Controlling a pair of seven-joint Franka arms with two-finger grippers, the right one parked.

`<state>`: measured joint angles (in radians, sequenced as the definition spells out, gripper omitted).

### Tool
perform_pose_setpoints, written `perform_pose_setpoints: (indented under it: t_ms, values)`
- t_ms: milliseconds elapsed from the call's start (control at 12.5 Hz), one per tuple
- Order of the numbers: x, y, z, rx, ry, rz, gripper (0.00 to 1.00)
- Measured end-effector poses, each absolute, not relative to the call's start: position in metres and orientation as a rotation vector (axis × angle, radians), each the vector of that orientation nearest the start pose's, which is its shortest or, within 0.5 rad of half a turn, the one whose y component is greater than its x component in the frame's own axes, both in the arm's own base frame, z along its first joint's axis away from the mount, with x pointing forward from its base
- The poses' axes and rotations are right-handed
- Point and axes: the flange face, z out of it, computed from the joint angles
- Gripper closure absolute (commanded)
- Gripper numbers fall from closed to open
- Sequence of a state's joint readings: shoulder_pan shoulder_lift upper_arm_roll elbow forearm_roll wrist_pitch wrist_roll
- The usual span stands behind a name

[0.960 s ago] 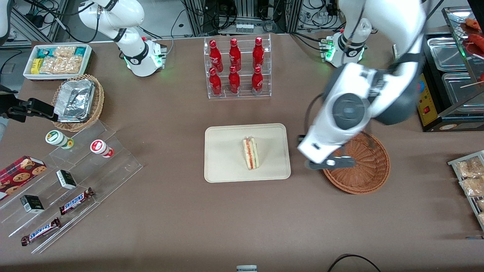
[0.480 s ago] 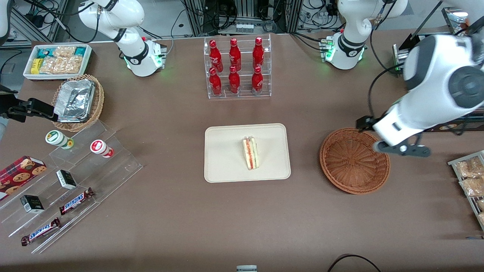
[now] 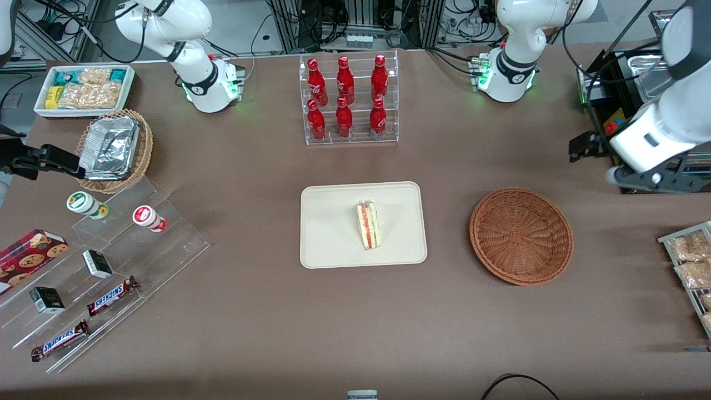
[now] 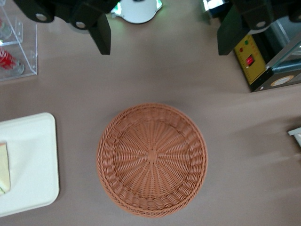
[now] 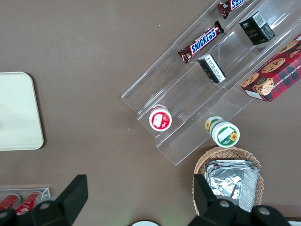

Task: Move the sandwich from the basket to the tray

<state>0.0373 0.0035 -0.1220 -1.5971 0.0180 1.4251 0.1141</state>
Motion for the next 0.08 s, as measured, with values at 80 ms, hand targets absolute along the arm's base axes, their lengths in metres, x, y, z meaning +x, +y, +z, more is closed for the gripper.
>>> perform_pose_setpoints:
  t_ms: [80]
  values:
    - [0.5267,-0.0418,0.6118,-3.097,0.311,0.264,0.0]
